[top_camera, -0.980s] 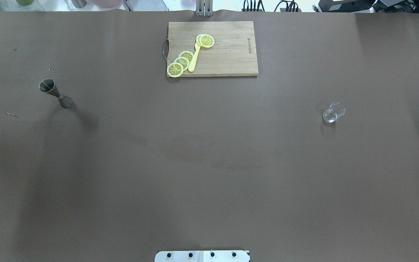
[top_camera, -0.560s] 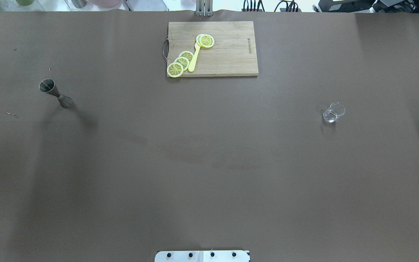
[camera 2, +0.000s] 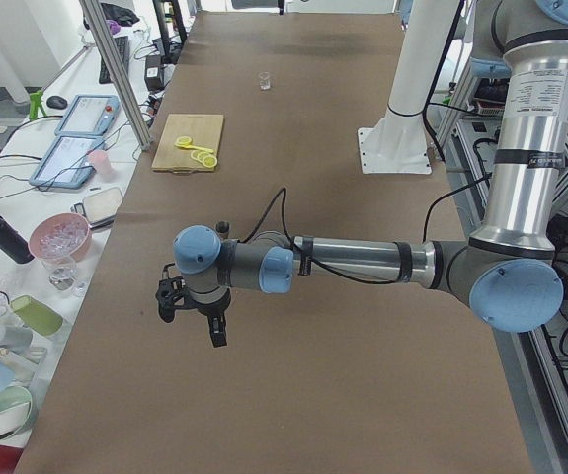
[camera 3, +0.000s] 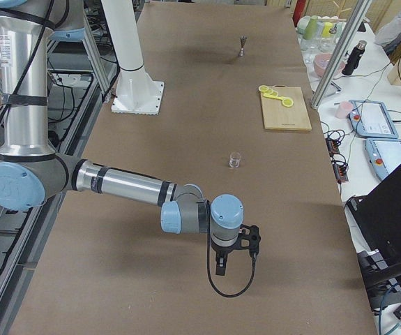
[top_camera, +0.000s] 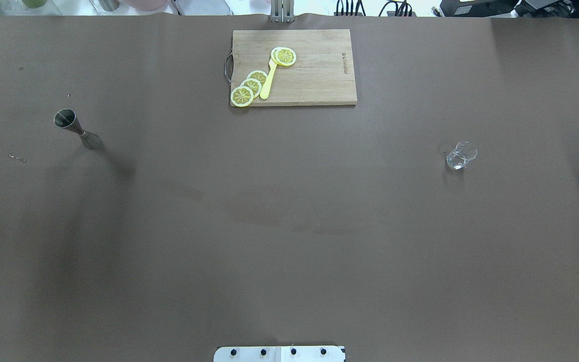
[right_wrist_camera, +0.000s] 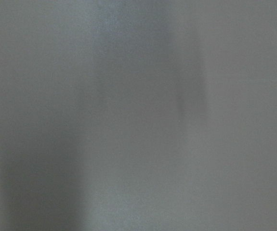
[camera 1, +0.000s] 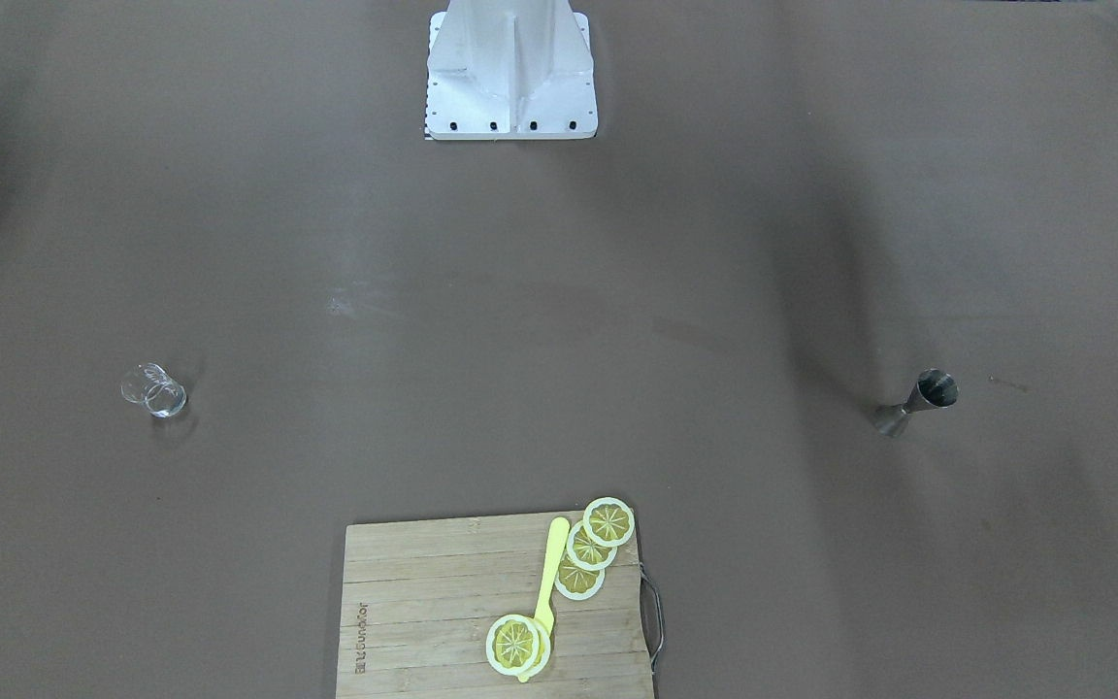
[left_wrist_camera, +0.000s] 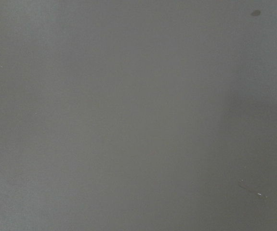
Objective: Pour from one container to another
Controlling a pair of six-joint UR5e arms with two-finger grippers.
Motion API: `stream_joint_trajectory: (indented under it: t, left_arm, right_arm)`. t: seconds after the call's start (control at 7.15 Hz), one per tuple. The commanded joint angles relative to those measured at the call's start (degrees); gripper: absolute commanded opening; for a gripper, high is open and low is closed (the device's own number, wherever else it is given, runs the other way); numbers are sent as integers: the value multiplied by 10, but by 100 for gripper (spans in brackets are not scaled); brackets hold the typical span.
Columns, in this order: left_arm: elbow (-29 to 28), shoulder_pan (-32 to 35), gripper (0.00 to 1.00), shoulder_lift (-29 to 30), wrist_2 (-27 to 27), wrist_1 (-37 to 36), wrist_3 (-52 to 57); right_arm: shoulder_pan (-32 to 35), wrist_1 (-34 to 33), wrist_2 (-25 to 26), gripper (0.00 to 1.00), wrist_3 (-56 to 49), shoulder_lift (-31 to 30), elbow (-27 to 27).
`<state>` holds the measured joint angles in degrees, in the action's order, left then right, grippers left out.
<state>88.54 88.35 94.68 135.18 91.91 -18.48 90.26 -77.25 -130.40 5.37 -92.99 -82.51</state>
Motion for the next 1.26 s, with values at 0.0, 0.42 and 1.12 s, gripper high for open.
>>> stream_joint_trajectory:
  t: [0.0, 0.42, 1.12]
  left_arm:
    - [33, 0, 100, -26, 2, -10, -3]
    - [41, -1, 100, -35, 2, -8, -31]
    - [41, -3, 100, -48, 2, -6, -31]
  right_arm:
    - [0, 1, -1, 100, 0, 0, 0]
    - [0, 1, -2, 100, 0, 0, -1]
    - [0, 0, -4, 100, 0, 0, -2]
